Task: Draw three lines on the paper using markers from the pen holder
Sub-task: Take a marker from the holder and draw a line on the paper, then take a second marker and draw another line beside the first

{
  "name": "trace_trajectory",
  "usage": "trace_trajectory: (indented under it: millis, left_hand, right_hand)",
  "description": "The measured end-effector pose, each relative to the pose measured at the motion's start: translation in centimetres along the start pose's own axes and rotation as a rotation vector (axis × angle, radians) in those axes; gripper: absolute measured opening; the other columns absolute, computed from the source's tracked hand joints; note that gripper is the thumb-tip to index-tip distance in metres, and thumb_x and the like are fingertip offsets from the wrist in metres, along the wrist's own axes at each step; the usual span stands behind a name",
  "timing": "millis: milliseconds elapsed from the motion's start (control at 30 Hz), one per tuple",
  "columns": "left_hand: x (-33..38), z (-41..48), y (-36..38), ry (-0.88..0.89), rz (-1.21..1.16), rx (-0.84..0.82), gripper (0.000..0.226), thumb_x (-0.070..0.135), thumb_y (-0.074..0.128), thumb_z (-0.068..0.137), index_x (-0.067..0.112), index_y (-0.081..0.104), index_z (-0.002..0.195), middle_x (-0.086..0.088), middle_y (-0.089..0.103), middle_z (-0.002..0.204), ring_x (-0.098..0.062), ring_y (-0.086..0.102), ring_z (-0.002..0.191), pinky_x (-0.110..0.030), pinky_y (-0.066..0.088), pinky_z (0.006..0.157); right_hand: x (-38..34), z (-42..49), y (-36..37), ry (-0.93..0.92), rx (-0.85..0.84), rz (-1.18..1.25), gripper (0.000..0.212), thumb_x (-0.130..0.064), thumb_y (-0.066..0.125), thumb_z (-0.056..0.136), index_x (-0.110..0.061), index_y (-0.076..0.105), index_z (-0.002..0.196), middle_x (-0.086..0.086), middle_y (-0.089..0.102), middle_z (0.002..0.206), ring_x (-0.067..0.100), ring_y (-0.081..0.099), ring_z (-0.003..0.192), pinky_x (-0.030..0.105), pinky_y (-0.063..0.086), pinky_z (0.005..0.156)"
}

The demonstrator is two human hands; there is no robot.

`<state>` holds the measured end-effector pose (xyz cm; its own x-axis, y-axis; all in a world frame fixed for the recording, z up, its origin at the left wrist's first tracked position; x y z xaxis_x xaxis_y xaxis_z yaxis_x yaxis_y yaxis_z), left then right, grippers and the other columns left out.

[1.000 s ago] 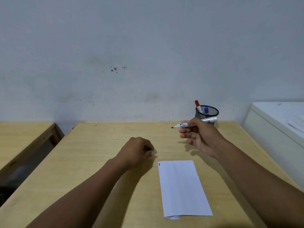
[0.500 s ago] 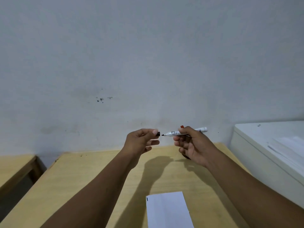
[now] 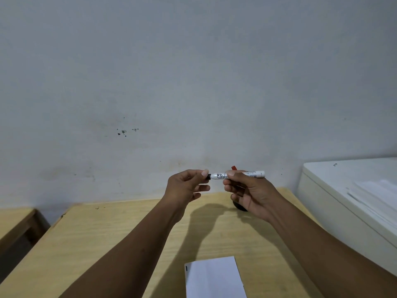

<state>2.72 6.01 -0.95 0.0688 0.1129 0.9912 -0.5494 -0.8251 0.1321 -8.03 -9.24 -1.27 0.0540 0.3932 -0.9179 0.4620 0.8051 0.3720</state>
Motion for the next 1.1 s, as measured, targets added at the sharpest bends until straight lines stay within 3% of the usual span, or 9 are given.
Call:
trace_trajectory:
  millis: [167,333,433,567,633,733,833,967,1100]
  left_hand:
    - [0.1,0.6,0.8,0.057,0.026,-0.037,0.02,0.025,0.078,0.088,0.005,0.075,0.088,-0.005,0.074,0.073,-0.016,0.073,0.069,-0.029,0.049,0.072]
    - [0.3,1.0,2.4,0.102,0.106,-0.053,0.017,0.025,0.078,0.089,0.009,0.075,0.083,-0.004,0.072,0.072,-0.017,0.071,0.065,-0.027,0.049,0.066]
    - [1.9,2.4,2.7,0.22,0.21,0.037,0.016,0.021,0.078,0.09,0.013,0.074,0.076,-0.002,0.073,0.069,-0.016,0.071,0.062,-0.026,0.049,0.061]
    - [3.9,4.2,4.1,0.329,0.392,0.133,0.018,0.028,0.078,0.089,0.012,0.074,0.082,-0.007,0.078,0.077,-0.018,0.077,0.071,-0.025,0.049,0.061]
    - [4.6,5.0,5.5,0.382,0.5,0.138,0.018,0.031,0.078,0.088,0.014,0.074,0.083,-0.004,0.078,0.077,-0.015,0.076,0.071,-0.023,0.052,0.061]
    - [4.4,6.4,8.0,0.439,0.712,0.076,0.015,0.033,0.079,0.087,0.019,0.075,0.085,0.004,0.076,0.077,-0.013,0.071,0.074,-0.031,0.057,0.07]
    - [3.0,7.4,9.9,0.433,0.891,-0.005,0.017,0.037,0.079,0.085,0.022,0.075,0.093,0.008,0.073,0.076,-0.016,0.073,0.082,-0.036,0.059,0.078]
    - [1.5,7.2,11.4,0.413,0.993,-0.114,0.047,0.058,0.073,0.083,0.028,0.066,0.119,0.008,0.077,0.092,-0.016,0.069,0.094,-0.038,0.056,0.083]
    - [0.4,7.2,11.8,0.394,1.08,-0.206,0.037,0.057,0.078,0.075,0.029,0.073,0.1,0.01,0.076,0.086,-0.015,0.071,0.085,-0.04,0.058,0.08]
  right_hand:
    - [-0.2,0.1,-0.5,-0.026,-0.037,-0.042,0.01,-0.011,0.079,0.082,-0.008,0.077,0.091,0.012,0.076,0.08,0.016,0.072,0.064,0.027,0.049,0.057]
    - [-1.5,0.2,-2.5,0.03,-0.036,-0.185,0.044,-0.035,0.085,0.063,-0.01,0.075,0.098,0.011,0.076,0.081,0.019,0.067,0.063,0.031,0.042,0.06]
    - [-4.2,0.9,-7.0,0.02,0.135,-0.346,0.054,-0.054,0.08,0.074,-0.009,0.071,0.103,0.012,0.075,0.083,0.018,0.062,0.055,0.029,0.044,0.05]
    - [-8.2,1.6,-11.6,-0.132,0.319,-0.779,0.031,-0.036,0.073,0.09,-0.006,0.072,0.1,0.02,0.078,0.093,0.02,0.062,0.055,0.027,0.042,0.048]
    - [-8.9,1.9,-11.6,-0.19,0.318,-0.977,0.02,-0.031,0.072,0.09,-0.011,0.073,0.094,0.014,0.079,0.088,0.02,0.066,0.057,0.024,0.043,0.046]
    - [-8.7,2.9,-10.7,-0.224,0.252,-1.185,0.016,-0.028,0.072,0.089,-0.013,0.074,0.088,0.009,0.078,0.081,0.026,0.072,0.061,0.017,0.044,0.046]
    - [-8.4,3.9,-10.3,-0.228,0.207,-1.268,0.011,-0.025,0.072,0.085,-0.015,0.075,0.084,0.01,0.078,0.079,0.032,0.076,0.069,0.025,0.053,0.059]
    - [-8.1,4.9,-9.5,-0.229,0.176,-1.284,0.008,-0.024,0.072,0.084,-0.017,0.075,0.084,0.007,0.075,0.081,0.027,0.073,0.074,0.027,0.052,0.062]
    - [-7.9,4.9,-9.0,-0.233,0.179,-1.223,0.011,-0.015,0.065,0.085,-0.014,0.076,0.087,0.012,0.078,0.083,0.03,0.077,0.075,0.029,0.055,0.065]
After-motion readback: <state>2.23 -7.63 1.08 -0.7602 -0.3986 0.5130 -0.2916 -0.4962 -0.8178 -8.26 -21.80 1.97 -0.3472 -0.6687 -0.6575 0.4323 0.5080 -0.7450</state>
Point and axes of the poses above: each hand's wrist, its own z-axis towards the middle knuckle, its own y-axis out of the palm, x = y × z, the point moved 8 cm from there along z, towards the middle knuckle
